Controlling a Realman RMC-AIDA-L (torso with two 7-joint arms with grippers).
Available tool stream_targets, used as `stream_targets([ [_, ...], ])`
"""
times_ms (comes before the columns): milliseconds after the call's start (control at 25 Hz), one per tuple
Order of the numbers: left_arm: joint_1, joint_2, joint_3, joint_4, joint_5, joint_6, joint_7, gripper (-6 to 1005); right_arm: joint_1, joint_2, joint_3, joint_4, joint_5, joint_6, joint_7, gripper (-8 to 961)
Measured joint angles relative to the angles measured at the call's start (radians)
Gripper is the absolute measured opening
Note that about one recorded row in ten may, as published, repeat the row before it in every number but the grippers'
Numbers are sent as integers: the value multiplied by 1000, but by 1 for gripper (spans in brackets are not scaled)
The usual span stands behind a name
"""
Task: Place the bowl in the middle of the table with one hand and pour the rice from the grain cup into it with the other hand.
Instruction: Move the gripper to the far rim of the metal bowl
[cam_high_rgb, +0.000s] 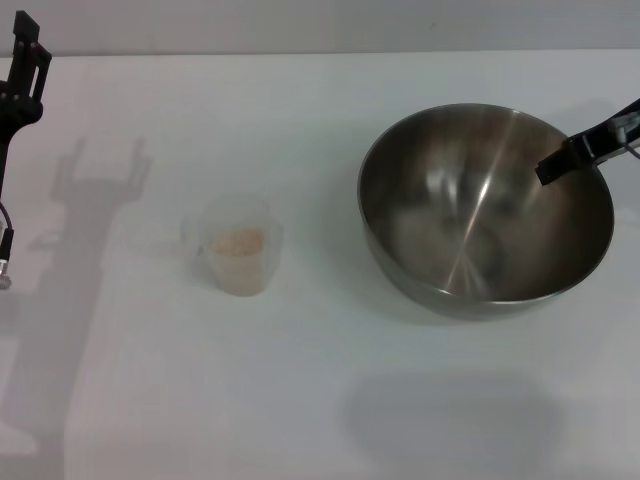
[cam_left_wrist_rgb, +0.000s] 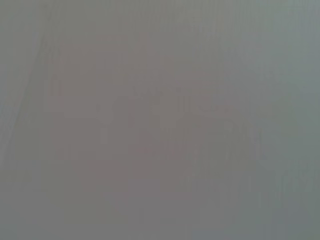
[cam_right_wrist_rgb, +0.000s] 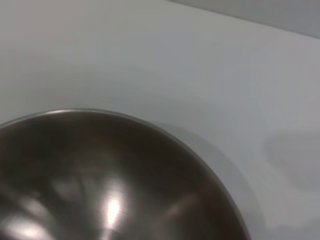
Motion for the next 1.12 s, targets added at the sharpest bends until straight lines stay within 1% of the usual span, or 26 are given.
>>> stream_targets([
  [360,-1,0,-7,6,0,0,0,754,11,3,-2,65,-1,-42,-35,565],
  [440,-1,0,-7,6,0,1,0,754,11,4,-3,68,-2,-50,-37,322],
  [680,-2,0,-8,6,0,3,0,754,9,5,-3,66,-4,-58,-45,107],
  [1120,-2,0,-8,6,0,6,0,754,13,5,3,55,-5,-71,-49,40],
])
